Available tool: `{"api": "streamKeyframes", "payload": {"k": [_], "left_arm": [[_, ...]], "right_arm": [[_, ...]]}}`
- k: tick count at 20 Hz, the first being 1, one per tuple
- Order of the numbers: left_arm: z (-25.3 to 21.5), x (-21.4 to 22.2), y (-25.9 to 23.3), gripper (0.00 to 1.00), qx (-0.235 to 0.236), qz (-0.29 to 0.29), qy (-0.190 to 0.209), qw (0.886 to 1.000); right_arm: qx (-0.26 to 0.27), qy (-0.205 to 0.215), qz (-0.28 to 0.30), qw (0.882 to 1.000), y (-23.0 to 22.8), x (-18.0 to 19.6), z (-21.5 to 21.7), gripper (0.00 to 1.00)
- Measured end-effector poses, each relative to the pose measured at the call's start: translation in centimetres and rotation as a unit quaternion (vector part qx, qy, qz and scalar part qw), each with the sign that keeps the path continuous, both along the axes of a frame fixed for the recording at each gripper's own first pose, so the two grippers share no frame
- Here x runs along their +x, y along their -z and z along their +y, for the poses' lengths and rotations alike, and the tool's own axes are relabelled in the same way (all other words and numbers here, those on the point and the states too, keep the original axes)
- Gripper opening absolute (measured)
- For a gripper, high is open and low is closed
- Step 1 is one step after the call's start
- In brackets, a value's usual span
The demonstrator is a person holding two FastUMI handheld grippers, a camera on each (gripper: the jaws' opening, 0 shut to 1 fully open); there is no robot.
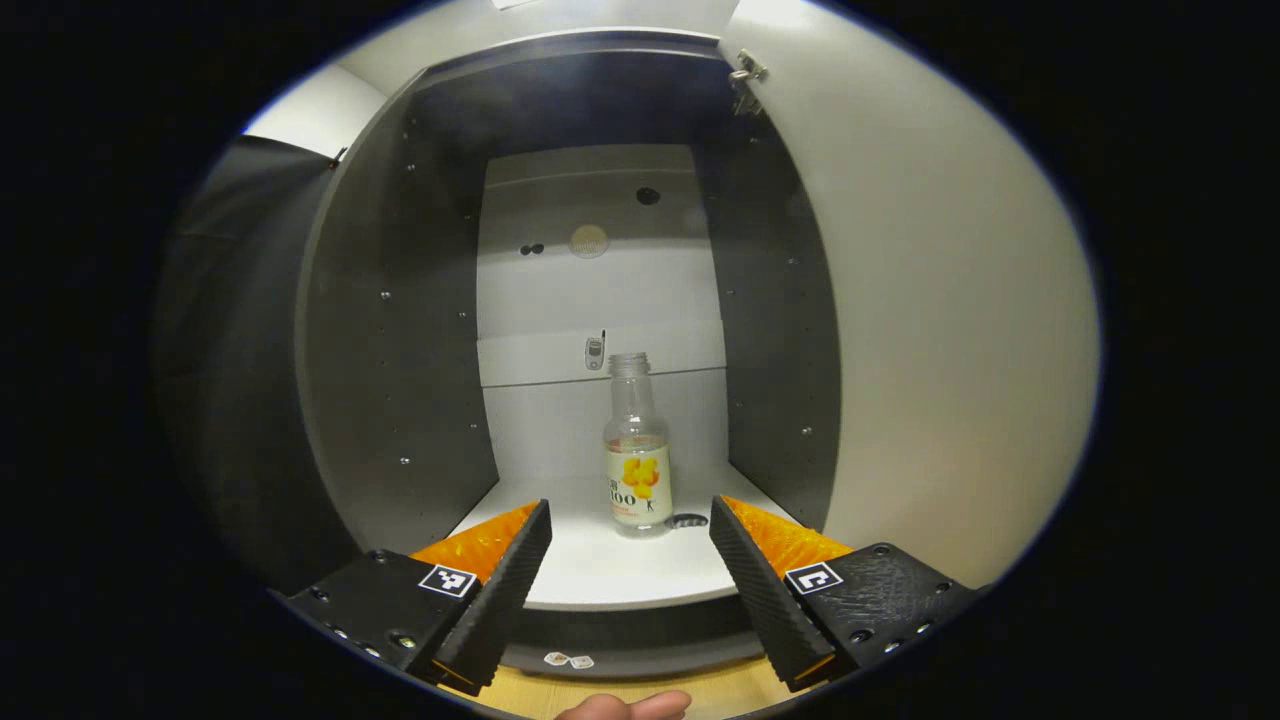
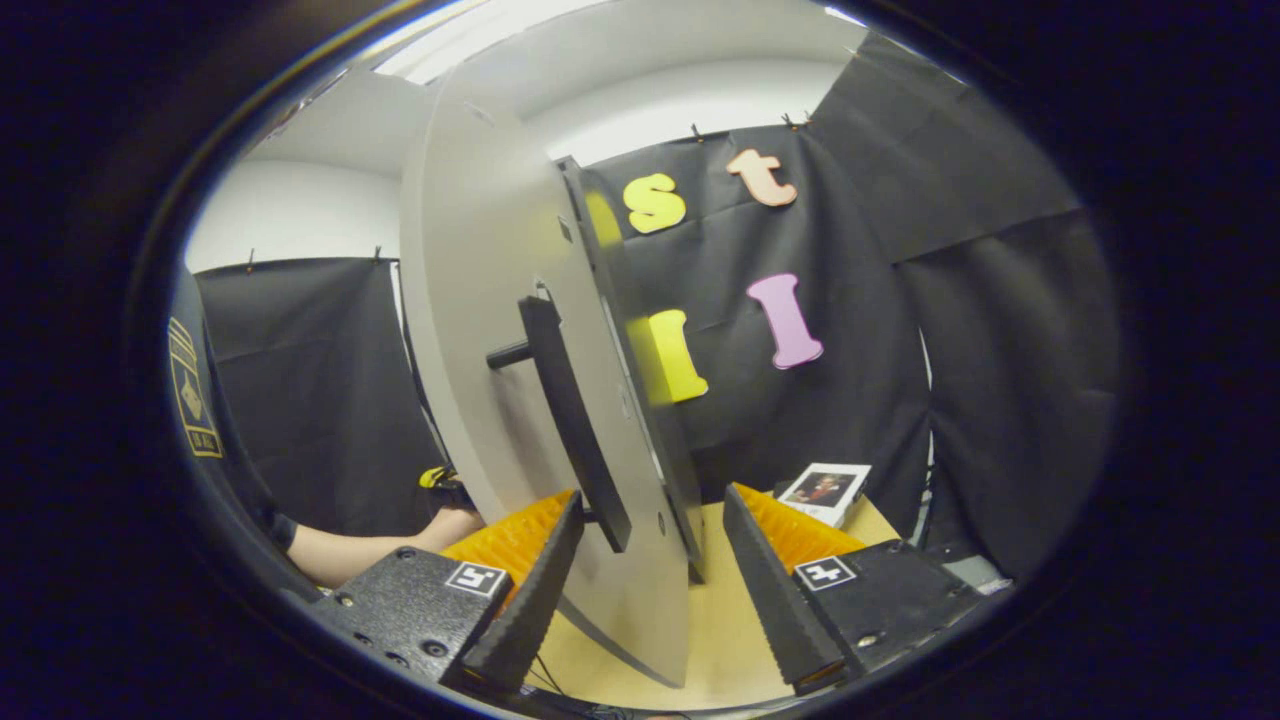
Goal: Open the cabinet door with the right hand, grasp the bottle in the cabinet with the left hand and place it on the coaster, then close the cabinet door with the right hand.
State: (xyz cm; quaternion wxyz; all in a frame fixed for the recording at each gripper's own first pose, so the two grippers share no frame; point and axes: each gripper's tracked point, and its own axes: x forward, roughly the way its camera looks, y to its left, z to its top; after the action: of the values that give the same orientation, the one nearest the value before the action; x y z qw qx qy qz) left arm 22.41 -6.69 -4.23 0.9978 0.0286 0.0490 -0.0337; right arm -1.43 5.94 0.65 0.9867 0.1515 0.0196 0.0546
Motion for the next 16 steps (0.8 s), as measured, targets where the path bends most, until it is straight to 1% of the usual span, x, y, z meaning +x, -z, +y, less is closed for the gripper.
{"api": "streamKeyframes", "payload": {"k": [1,2,3,4,8,12,14,16], "left_arm": [[-0.1,1.5,-0.1,0.96,0.005,-0.006,-0.001,1.0],[0.0,2.9,-0.2,0.96,0.008,-0.01,-0.007,1.0],[-0.2,4.0,-0.3,0.96,0.006,-0.014,-0.008,1.0],[-0.4,5.1,-0.4,0.96,0.002,-0.018,-0.006,1.0],[-0.7,9.4,0.3,0.96,-0.01,-0.007,-0.016,1.0],[-0.4,12.0,0.4,0.96,-0.01,-0.007,-0.027,1.0],[-0.9,13.0,0.1,0.96,-0.018,-0.015,-0.023,0.999],[-1.1,13.8,0.0,0.96,-0.02,-0.022,-0.022,0.999]], "right_arm": [[0.001,0.006,0.0,1.0,-0.2,0.0,-0.5,0.97],[-0.002,0.012,0.0,1.0,-0.1,0.2,-0.5,0.97],[-0.003,0.019,0.0,1.0,-0.1,0.1,-0.6,0.92],[-0.003,0.027,0.003,1.0,0.0,0.2,-0.8,0.98],[-0.004,0.046,0.014,0.999,0.3,0.2,-0.6,0.98],[0.001,0.081,0.008,0.997,0.3,-0.1,-1.0,0.98],[0.019,0.087,0.004,0.996,0.4,-0.1,-0.9,0.98],[0.019,0.093,0.004,0.995,0.4,-0.2,-1.0,0.98]]}}
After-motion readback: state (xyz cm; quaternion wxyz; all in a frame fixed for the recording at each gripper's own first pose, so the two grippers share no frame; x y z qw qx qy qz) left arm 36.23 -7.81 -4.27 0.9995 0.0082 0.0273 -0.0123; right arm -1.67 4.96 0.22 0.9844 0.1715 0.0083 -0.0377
